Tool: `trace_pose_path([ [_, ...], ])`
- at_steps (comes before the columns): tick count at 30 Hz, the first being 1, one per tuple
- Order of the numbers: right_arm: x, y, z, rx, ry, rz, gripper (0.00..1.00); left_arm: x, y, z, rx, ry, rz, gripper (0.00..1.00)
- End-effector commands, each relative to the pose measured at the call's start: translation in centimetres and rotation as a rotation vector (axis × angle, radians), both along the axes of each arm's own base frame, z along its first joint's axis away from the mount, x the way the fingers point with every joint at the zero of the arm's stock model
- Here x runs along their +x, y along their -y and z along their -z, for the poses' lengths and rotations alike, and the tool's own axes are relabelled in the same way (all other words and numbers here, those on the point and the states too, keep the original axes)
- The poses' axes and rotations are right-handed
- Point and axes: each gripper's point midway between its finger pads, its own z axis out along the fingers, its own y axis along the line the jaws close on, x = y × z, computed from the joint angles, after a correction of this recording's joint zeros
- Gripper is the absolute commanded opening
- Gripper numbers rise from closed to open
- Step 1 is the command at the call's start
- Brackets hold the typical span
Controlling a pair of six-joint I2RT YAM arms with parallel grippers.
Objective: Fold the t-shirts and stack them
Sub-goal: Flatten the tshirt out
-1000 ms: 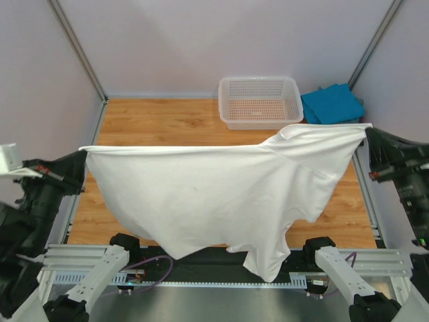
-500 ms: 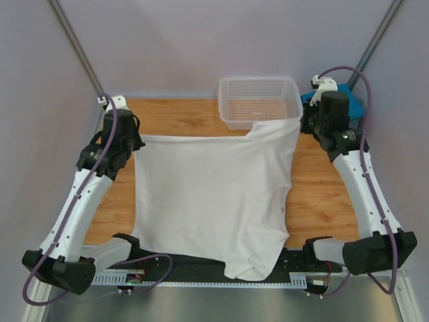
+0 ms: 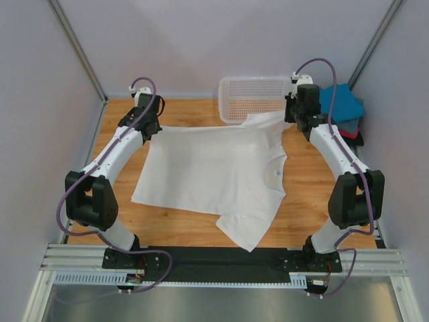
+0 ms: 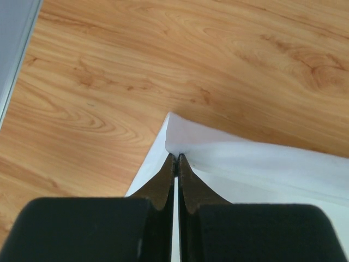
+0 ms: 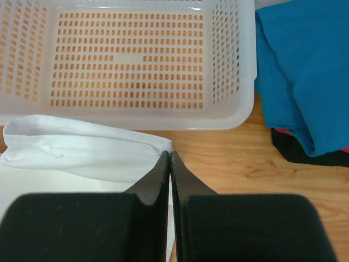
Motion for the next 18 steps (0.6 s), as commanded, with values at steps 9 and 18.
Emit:
trace_pose_path([
  [9,4.0,-0.9,-3.1,0.026,0.17,-0.032,0.0,7.9,-0.7,-1.3,-0.025,0.153,0.135,0.0],
  [18,3.6,-1.8,-1.1,0.03,0.14,-0.059,0.0,10.4,-0.8,0.5,0.035,0.144,0.214,0.0],
])
